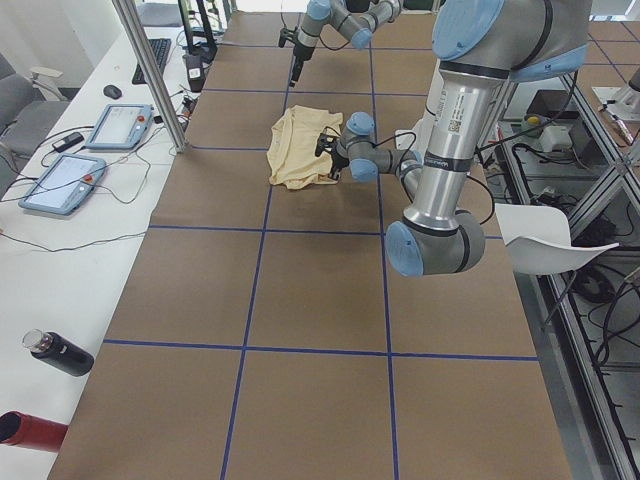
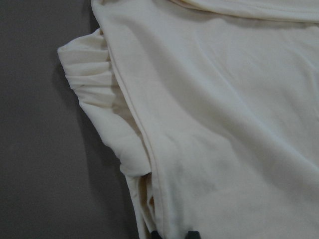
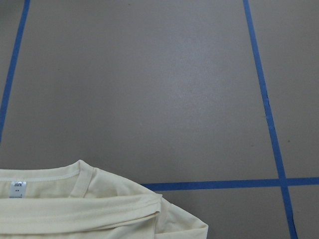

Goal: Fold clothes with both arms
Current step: 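Drag the folded shirt with the left gripper away from the robot and rotate it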

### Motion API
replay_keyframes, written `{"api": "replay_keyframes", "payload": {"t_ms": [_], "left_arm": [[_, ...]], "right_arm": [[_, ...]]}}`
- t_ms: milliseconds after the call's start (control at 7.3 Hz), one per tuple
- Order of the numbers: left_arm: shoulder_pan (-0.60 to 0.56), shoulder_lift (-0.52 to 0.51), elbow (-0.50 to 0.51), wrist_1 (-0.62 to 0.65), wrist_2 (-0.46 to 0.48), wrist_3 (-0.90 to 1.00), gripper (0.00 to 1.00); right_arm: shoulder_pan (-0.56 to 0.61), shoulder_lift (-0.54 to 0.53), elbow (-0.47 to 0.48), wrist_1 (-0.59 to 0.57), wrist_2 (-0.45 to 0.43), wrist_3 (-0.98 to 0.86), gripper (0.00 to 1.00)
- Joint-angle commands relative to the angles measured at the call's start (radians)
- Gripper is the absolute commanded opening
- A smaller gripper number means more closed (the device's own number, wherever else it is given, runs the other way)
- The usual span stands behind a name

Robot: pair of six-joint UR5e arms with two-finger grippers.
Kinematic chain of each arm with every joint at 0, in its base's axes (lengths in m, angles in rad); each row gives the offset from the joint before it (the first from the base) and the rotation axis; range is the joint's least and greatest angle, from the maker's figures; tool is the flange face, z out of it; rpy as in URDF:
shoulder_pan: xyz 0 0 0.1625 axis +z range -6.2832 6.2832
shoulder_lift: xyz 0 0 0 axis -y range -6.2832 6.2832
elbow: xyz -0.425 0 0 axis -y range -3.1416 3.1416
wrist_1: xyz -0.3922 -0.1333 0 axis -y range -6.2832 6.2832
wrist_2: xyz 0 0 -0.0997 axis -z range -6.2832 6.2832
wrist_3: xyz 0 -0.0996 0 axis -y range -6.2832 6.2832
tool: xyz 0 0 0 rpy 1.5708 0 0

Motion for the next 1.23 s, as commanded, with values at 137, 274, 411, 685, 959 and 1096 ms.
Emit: {"api": "replay_keyframes", "payload": {"t_ms": [137, 274, 411, 685, 959, 1096], "left_arm": [[-0.151, 0.022, 0.051, 0.006, 0.000, 0.196, 0.00], [-0.243, 0.011, 0.111, -0.002, 0.000, 0.304, 0.00], [-0.348, -0.051, 0.201, -0.003, -0.001, 0.401, 0.00], [-0.443, -0.354, 0.544, -0.020, -0.003, 0.442, 0.00], [-0.464, -0.461, 0.732, -0.182, -0.012, 0.445, 0.00], [-0.516, -0.445, 0.725, -0.242, -0.111, 0.550, 0.99]], "right_arm": [[-0.004, -0.001, -0.008, 0.002, -0.002, 0.000, 1.00], [-0.004, -0.001, -0.008, 0.002, -0.002, 0.000, 1.00], [-0.007, -0.001, -0.006, 0.002, -0.002, 0.002, 1.00], [-0.015, 0.002, -0.002, 0.002, 0.000, 0.002, 1.00], [-0.021, 0.004, 0.003, 0.002, -0.002, 0.005, 1.00], [-0.033, 0.016, 0.001, 0.002, -0.008, 0.018, 1.00]]}}
